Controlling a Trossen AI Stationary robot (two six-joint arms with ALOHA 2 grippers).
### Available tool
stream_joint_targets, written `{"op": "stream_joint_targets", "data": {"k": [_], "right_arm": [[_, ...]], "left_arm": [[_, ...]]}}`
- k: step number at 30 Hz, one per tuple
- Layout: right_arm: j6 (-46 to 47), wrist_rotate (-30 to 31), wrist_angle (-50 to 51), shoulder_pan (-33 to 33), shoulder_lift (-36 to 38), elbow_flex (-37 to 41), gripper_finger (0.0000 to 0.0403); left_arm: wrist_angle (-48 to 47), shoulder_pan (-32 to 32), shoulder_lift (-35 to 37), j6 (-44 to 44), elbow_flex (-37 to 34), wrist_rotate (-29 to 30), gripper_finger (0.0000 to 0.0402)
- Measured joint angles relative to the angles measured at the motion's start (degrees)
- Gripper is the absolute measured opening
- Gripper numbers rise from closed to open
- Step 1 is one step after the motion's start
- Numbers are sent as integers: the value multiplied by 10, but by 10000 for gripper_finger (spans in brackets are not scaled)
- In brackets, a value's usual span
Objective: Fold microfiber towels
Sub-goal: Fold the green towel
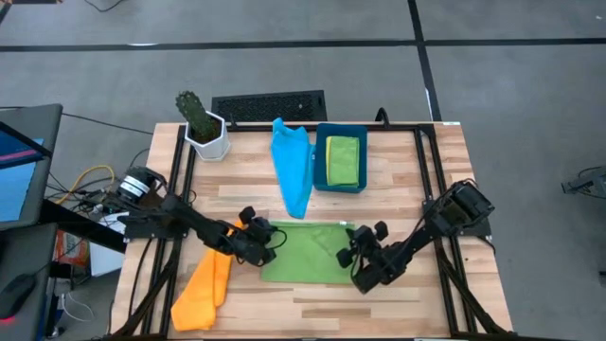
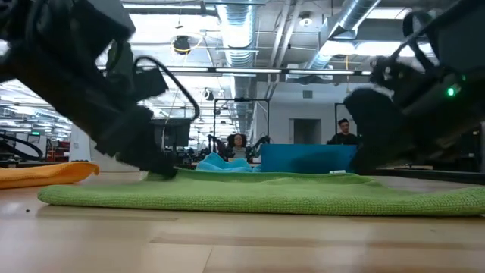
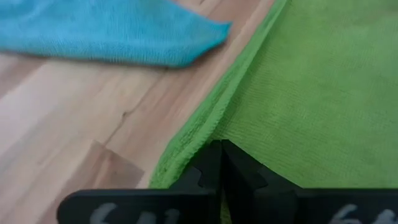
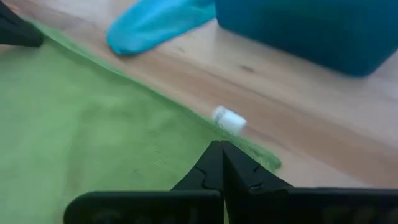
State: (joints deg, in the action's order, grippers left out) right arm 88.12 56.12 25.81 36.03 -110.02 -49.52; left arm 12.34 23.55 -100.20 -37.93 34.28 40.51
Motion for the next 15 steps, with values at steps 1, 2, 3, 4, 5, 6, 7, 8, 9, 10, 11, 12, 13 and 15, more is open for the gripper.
{"op": "stream_joint_targets", "data": {"k": [1, 2, 3, 4, 5, 6, 7, 8, 9, 10, 11, 12, 13, 15], "right_arm": [[0, -7, -15, -2, 0, 10, 18], [0, -15, -26, -3, 0, 16, 18], [1, -23, -29, -3, 0, 21, 20], [1, -30, -26, -3, 0, 21, 21], [1, -32, -25, -1, 0, 21, 22], [1, -32, -25, 2, 2, 21, 22], [1, -30, -23, 5, 6, 21, 22], [0, -21, -23, 8, 13, 21, 21], [0, -8, -25, 11, 21, 21, 20], [-1, 8, -25, 13, 28, 20, 18], [-3, 23, -24, 15, 34, 20, 17], [-10, 40, -23, 15, 42, 21, 16], [-18, 55, -26, 13, 49, 21, 16], [-38, 71, -25, 5, 59, 20, 18]], "left_arm": [[2, -1, -7, -6, 0, -1, 0], [5, -2, -12, -11, 1, -1, 0], [10, -2, -17, -18, 1, -1, 0], [12, -2, -19, -22, 2, 0, 0], [11, -2, -19, -25, 2, -2, 0], [12, -2, -19, -26, 2, -2, 0], [14, -2, -19, -25, 1, -2, 0], [14, -2, -15, -18, 1, -6, 0], [13, -2, -10, -13, 1, -14, 0], [13, -2, -6, -7, 1, -19, 0], [11, -2, -1, -2, 0, -23, 0], [8, -1, 5, 1, 0, -27, 0], [8, -1, 12, 6, 0, -28, 0], [11, -1, 27, 16, 0, -23, 0]]}}
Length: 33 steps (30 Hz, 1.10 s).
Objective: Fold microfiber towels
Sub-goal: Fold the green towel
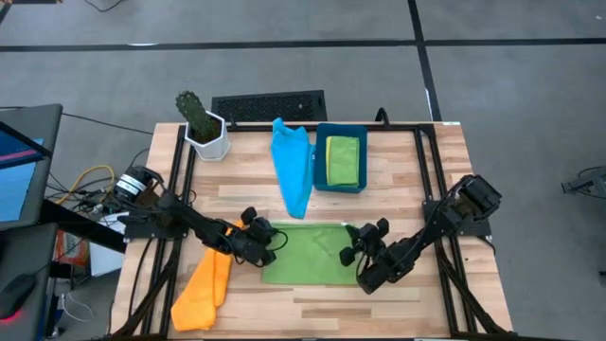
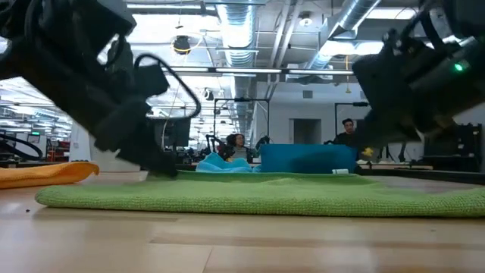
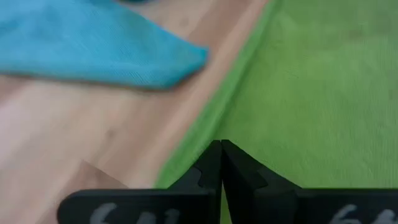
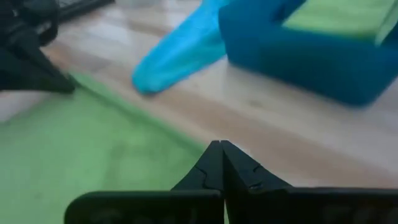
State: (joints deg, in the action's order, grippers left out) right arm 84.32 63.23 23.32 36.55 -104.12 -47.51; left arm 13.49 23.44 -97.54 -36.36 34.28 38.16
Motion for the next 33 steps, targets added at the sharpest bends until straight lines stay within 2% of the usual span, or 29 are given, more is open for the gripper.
{"op": "stream_joint_targets", "data": {"k": [7, 15, 21, 25, 27, 29, 33], "right_arm": [[-42, -30, -3, -51, -27, 1, 23], [8, -52, -42, -82, -104, 0, 21], [25, -47, -47, -77, -107, -1, 25], [13, -80, -18, -80, -76, -1, 20], [12, -78, 10, -80, -56, -1, 20], [11, -56, 25, -79, -31, 0, 22], [-3, 6, -14, -73, -3, -1, 26]], "left_arm": [[-3, -4, 14, 22, 0, 67, 0], [1, -18, -45, -13, -8, 47, 0], [7, -20, -63, -18, -6, 53, 0], [-15, -21, -37, -17, -8, 37, 0], [-44, -21, -12, -16, -9, 24, 0], [-70, -21, 23, -16, -10, 23, 0], [-90, -21, 81, -14, -9, 46, 0]]}}
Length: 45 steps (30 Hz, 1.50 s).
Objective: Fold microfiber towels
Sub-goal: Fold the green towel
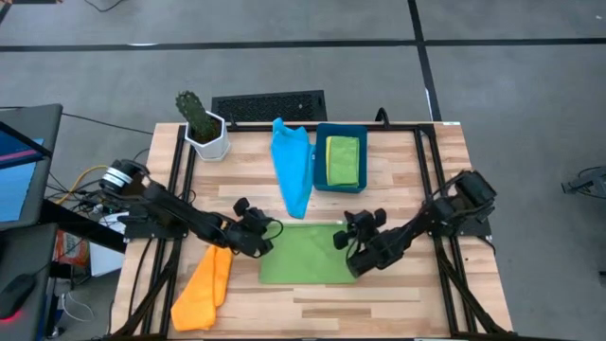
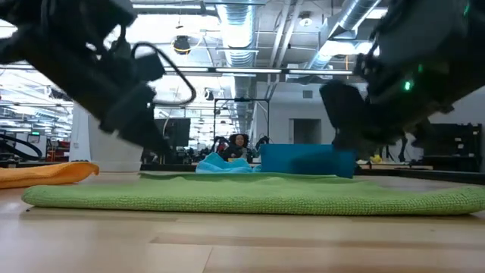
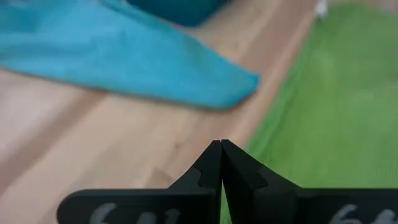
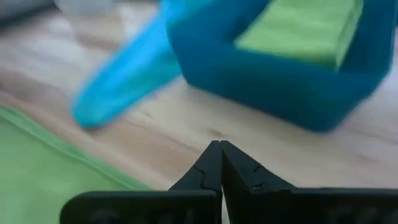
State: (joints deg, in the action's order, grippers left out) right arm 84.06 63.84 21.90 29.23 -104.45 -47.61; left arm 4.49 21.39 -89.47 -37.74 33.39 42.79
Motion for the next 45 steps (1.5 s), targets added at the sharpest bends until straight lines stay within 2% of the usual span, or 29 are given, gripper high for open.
{"op": "stream_joint_targets", "data": {"k": [4, 7, 12, 17, 22, 27, 30, 34, 37, 39, 43, 45], "right_arm": [[-83, 22, -120, 0, -6, 0, 21], [-155, 19, -208, -4, -30, 0, 19], [-234, -8, -340, -26, -74, 0, 23], [-289, -72, -414, -59, -107, 0, 20], [-286, -99, -402, -83, -111, -1, 19], [-286, -113, -384, -97, -111, -1, 26], [-291, -121, -387, -102, -99, 0, 25], [-377, -132, -389, -88, -14, -1, 23], [-457, -191, -370, -58, 61, -1, 25], [-472, -249, -335, -33, 110, -1, 27], [-376, -371, -186, 24, 172, -1, 25], [-324, -399, -117, 58, 182, -1, 22]], "left_arm": [[13, 2, 40, 11, 0, 32, 0], [58, 8, 40, 11, 0, 17, 0], [169, 24, -29, 83, 1, -63, 0], [167, 21, -107, 55, 0, -47, 0], [166, 6, -141, 20, 2, -45, 0], [165, 5, -143, 13, 3, -45, 0], [149, 4, -125, 36, 5, -62, 0], [116, 5, -58, 75, 4, -76, 0], [65, 4, 8, 92, 4, -68, 0], [42, 4, 57, 105, 4, -65, 0], [38, 10, 141, 119, 4, -93, 0], [67, 19, 166, 115, 4, -116, 0]]}}
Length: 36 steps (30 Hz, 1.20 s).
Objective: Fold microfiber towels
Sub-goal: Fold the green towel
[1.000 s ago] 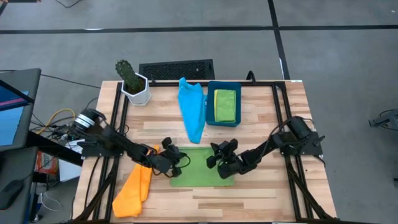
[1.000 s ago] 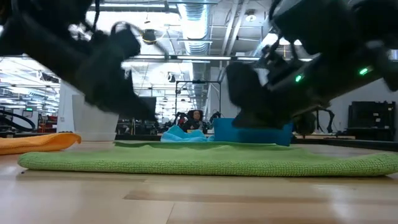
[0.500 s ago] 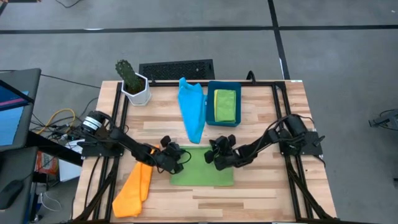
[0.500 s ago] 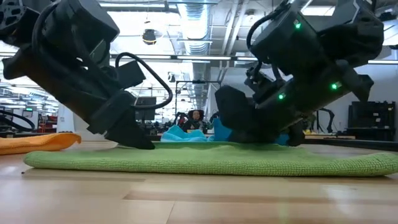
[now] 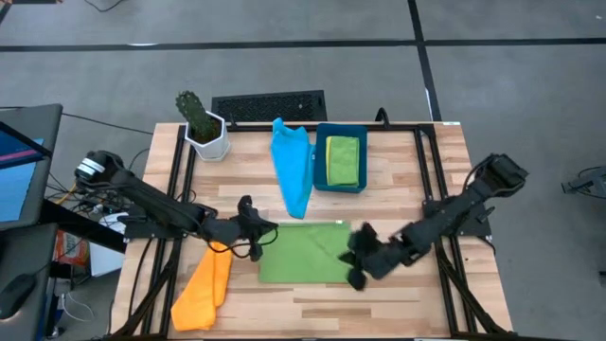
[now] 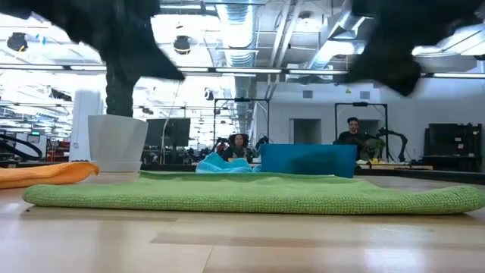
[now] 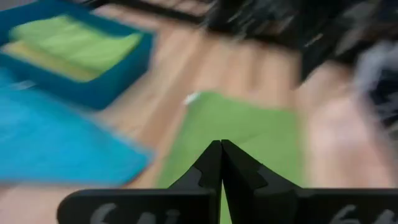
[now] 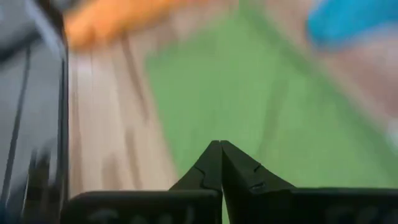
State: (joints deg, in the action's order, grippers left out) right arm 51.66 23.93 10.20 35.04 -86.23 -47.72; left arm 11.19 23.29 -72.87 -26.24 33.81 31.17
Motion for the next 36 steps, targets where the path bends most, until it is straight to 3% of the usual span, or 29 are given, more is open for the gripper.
{"op": "stream_joint_targets", "data": {"k": [5, 10, 15, 24, 31, 36], "right_arm": [[44, 6, 15, 84, -14, 0, 18], [75, 48, 20, 142, -77, 0, 19], [76, 57, -13, 147, -129, 1, 21], [64, 67, -35, 157, -148, 1, 20], [49, 148, -15, 163, -136, 0, 17], [53, 130, -18, 145, -170, 1, 21]], "left_arm": [[97, 46, -8, -9, 1, -18, 0], [180, 97, -88, -88, 1, 58, 0], [259, 120, -197, -160, 23, 132, 0], [253, 120, -312, -171, 145, 122, 0], [171, 112, -332, -154, 208, 127, 0], [150, 105, -332, -160, 218, 128, 0]]}}
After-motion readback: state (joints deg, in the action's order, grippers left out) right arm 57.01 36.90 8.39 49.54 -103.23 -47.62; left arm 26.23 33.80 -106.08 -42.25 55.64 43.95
